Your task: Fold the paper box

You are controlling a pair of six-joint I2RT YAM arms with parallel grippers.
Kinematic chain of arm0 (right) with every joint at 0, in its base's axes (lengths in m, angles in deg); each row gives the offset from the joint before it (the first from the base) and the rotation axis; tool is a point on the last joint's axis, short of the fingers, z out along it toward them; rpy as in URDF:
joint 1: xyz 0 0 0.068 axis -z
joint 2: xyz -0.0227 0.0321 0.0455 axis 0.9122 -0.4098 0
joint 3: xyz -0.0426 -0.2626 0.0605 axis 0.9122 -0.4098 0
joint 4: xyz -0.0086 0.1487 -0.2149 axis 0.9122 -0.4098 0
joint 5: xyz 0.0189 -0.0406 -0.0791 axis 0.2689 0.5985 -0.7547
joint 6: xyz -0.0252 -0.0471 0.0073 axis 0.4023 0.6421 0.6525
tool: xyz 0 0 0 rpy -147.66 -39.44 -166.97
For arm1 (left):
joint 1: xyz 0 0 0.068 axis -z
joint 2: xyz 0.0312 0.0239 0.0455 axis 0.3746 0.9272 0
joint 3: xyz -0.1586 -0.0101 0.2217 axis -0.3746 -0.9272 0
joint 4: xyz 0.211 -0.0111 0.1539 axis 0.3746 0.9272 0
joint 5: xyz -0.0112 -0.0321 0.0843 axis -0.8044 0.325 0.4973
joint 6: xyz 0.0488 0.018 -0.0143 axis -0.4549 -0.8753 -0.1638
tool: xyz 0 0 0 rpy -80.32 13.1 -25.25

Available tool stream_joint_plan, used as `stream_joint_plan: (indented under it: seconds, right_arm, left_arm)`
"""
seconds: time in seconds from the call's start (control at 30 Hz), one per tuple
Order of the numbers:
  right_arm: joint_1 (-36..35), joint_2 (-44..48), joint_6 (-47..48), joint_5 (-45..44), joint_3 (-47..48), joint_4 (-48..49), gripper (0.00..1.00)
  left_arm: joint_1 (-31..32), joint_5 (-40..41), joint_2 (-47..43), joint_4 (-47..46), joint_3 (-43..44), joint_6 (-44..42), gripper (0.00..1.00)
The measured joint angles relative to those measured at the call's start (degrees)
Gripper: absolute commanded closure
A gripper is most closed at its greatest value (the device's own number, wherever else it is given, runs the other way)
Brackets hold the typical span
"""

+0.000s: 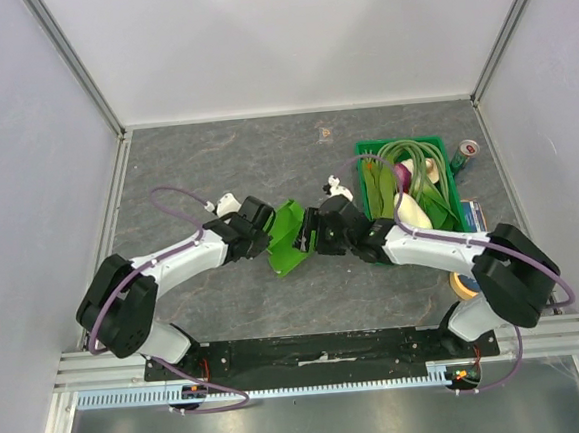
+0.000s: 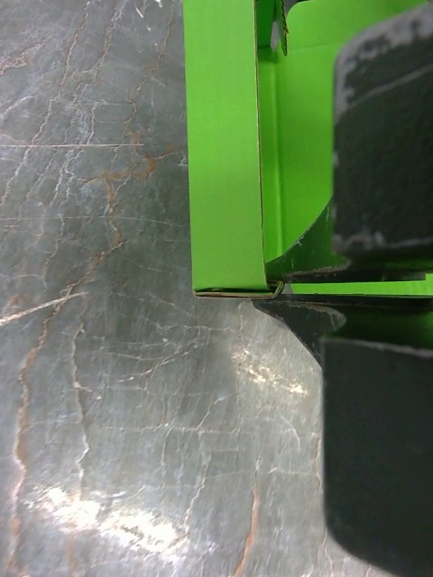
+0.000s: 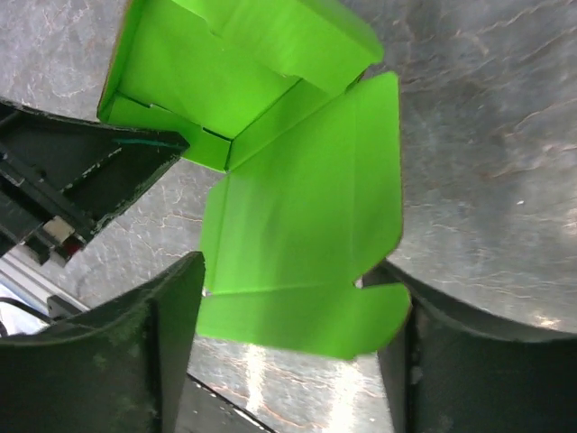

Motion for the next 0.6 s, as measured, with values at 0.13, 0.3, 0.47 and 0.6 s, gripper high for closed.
stream_joint_plan:
  seconds: [0.13,0.3,0.47,0.6]
  right_arm:
    - [-2.34,-3.72,-4.7,-0.83,0.07,0.61,0.61]
    - [-4.66,-4.92,-6.49,-4.39,2.71,-3.13,0.99]
    - [-3.41,-5.77,0.68,-7.21,10.62,-11.69,1.0]
    - [-1.75,-7.48,11.17,-8.76,18.58,-21.57,1.0]
  left_arm:
    - [-0.59,-3.02,-1.03,-0.26,-1.27,4.2,0.93]
    - [-1.84,-7.48,-3.72,-1.36,-5.42,7.28,0.36]
    - [-1.81,-13.62,-8.74,-2.21,-10.67,5.86,0.24]
    - [-1.9,-21.35,-19.8,-5.97,-15.26,0.22,0.28]
